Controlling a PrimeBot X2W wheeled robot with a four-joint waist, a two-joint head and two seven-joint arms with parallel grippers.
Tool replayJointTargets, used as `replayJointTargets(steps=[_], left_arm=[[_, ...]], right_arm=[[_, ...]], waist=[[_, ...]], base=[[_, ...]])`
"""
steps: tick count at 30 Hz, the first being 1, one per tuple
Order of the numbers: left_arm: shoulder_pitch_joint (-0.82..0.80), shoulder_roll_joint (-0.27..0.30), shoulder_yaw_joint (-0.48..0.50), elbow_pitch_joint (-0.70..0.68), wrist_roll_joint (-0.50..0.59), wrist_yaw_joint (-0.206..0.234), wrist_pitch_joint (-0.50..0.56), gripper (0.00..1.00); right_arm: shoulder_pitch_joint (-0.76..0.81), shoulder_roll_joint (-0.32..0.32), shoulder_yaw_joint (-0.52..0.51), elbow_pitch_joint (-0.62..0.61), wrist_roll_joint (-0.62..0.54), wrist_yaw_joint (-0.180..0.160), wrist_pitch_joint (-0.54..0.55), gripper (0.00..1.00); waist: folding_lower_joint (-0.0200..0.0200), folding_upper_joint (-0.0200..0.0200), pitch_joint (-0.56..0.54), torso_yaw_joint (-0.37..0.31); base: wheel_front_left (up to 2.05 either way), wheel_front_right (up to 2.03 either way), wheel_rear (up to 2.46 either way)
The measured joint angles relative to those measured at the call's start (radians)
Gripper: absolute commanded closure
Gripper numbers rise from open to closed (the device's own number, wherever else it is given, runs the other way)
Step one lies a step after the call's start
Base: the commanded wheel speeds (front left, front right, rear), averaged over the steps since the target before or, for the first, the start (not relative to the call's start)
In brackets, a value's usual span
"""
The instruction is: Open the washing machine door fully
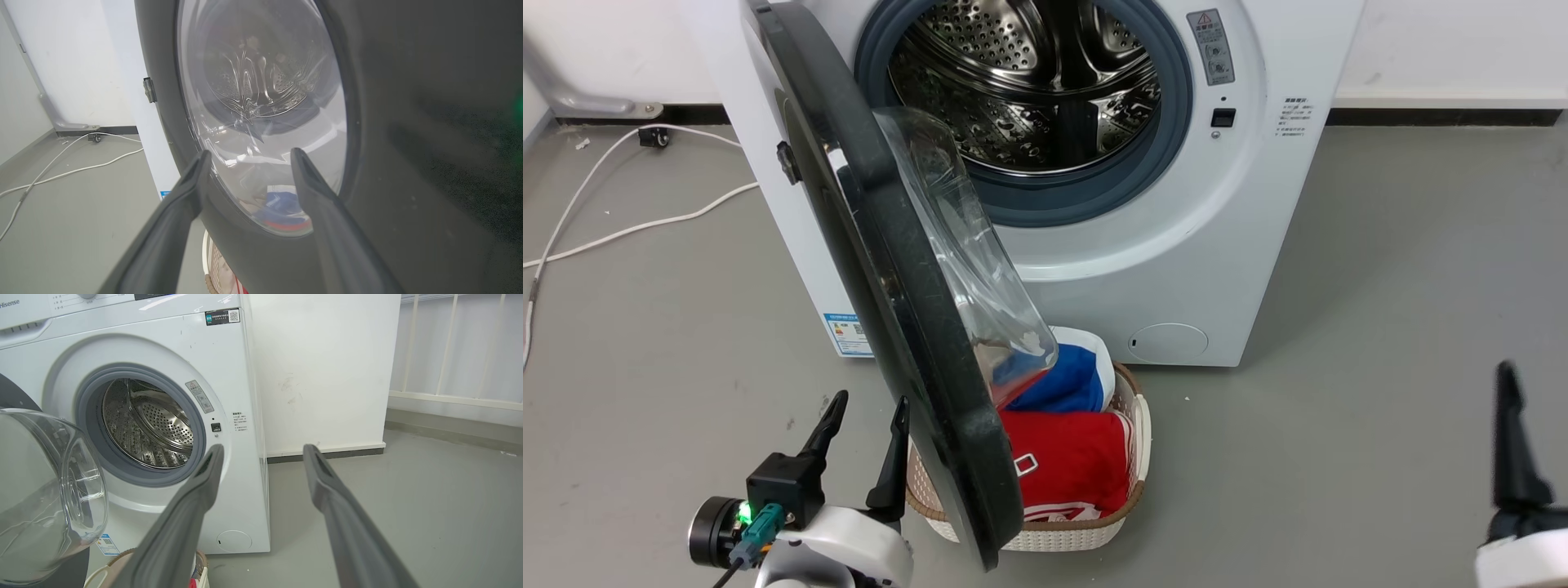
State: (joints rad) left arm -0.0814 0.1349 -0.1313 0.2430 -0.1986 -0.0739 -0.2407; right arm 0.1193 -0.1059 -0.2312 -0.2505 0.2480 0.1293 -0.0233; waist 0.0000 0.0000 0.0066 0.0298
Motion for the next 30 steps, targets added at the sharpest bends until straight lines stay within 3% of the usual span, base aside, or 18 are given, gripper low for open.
replayJointTargets(steps=[12,26,27,28,30], left_arm=[[0.018,0.012,-0.003,0.012,-0.023,-0.002,0.026,0.0],[0.025,0.016,-0.004,0.002,-0.042,0.014,0.039,0.0],[0.026,0.015,-0.004,0.002,-0.048,0.013,0.044,0.59],[0.026,0.015,-0.005,0.001,-0.052,0.013,0.046,1.0],[0.028,0.016,-0.003,-0.005,-0.052,0.016,0.045,1.0]], right_arm=[[0.067,0.023,0.133,0.184,-0.066,0.001,-0.089,0.0],[0.035,0.008,0.153,0.214,-0.075,0.001,-0.111,0.0],[0.035,0.008,0.152,0.213,-0.075,0.002,-0.111,0.0],[0.035,0.008,0.151,0.212,-0.075,0.001,-0.109,0.0],[0.033,0.008,0.151,0.208,-0.078,0.001,-0.107,0.0]], waist=[[0.0,0.0,-0.013,-0.008],[0.0,0.0,-0.013,-0.006],[0.0,0.0,-0.013,-0.005],[0.0,0.0,-0.012,-0.004],[0.0,0.0,-0.011,-0.002]], base=[[0.0,0.0,0.0],[0.0,0.0,0.0],[0.0,0.0,0.0],[0.0,0.0,0.0],[0.0,0.0,0.0]])
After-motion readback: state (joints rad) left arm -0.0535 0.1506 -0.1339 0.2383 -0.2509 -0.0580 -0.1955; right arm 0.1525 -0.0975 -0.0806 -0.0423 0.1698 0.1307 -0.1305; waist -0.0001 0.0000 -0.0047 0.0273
